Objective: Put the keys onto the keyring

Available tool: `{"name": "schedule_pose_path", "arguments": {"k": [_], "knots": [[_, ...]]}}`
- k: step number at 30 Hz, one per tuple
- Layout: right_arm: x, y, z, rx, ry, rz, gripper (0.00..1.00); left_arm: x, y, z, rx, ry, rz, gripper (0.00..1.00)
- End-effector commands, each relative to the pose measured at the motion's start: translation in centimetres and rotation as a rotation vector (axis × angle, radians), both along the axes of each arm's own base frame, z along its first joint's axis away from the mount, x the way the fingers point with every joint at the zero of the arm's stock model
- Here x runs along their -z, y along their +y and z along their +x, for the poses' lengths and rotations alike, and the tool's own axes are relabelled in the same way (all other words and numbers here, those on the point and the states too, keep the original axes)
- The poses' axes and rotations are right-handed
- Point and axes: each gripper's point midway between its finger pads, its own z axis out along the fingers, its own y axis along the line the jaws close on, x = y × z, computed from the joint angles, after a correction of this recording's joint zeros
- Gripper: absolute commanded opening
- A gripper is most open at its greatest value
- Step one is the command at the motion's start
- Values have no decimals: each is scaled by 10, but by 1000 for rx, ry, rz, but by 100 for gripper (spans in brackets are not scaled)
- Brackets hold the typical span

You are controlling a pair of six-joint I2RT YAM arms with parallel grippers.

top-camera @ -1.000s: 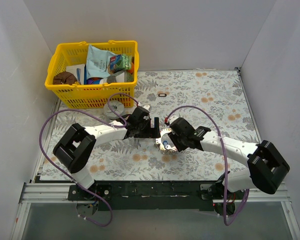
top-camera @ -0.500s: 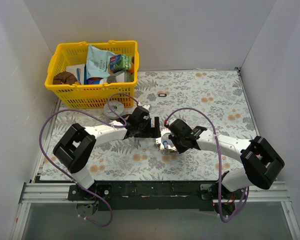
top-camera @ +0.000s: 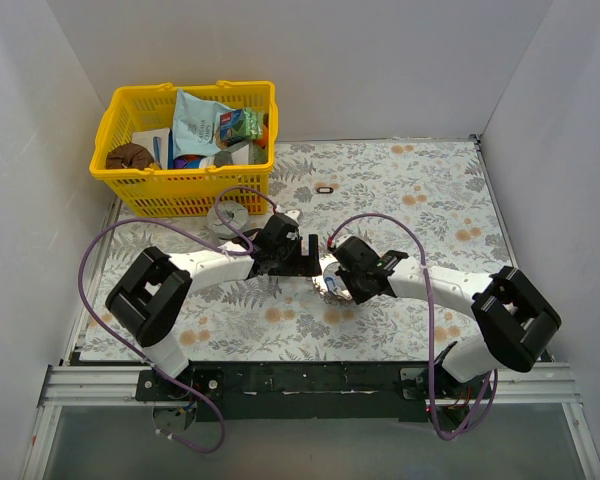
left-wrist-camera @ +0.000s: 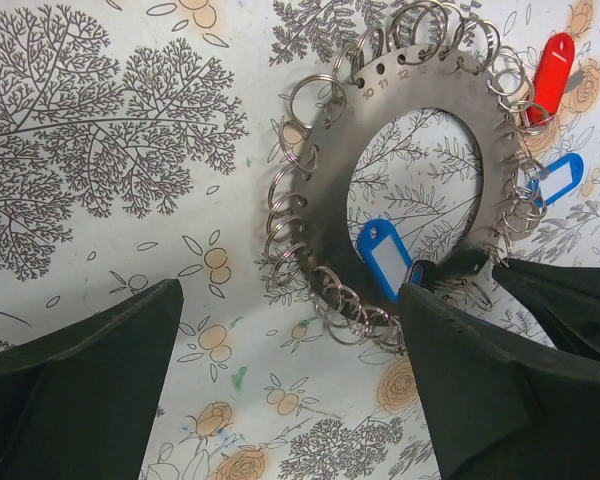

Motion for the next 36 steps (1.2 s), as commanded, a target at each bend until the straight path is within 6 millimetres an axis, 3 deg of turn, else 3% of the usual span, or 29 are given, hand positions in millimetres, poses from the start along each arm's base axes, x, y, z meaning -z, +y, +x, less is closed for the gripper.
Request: {"name": "schedule_pose_path", "arguments": {"k": [1,9,17,20,21,24,27,36], "knots": [[-20,20,6,-48,-28,90,1,-27,-5,5,1,-58,-42,89],[-37,49,-5,-152,-4,279,1,-26,-5,5,6,-61,-40,90],[-15,32,-4,-62,109,382,2,-26,-4,5,11,-66,-37,90],[-13,27,-2,-31,142,409,13,-26,-3,5,8,-68,-31,90],[-16,27,-1,-25,140,420,25,-26,-3,5,10,-69,-32,90],[-25,26,5,-5,121,462,45,-25,-3,5,7,-66,-30,90],[-33,23,9,20,106,494,54,-25,-2,5,6,-64,-30,90],[-47,19,12,28,76,528,56,-24,-3,5,8,-64,-33,90]]}}
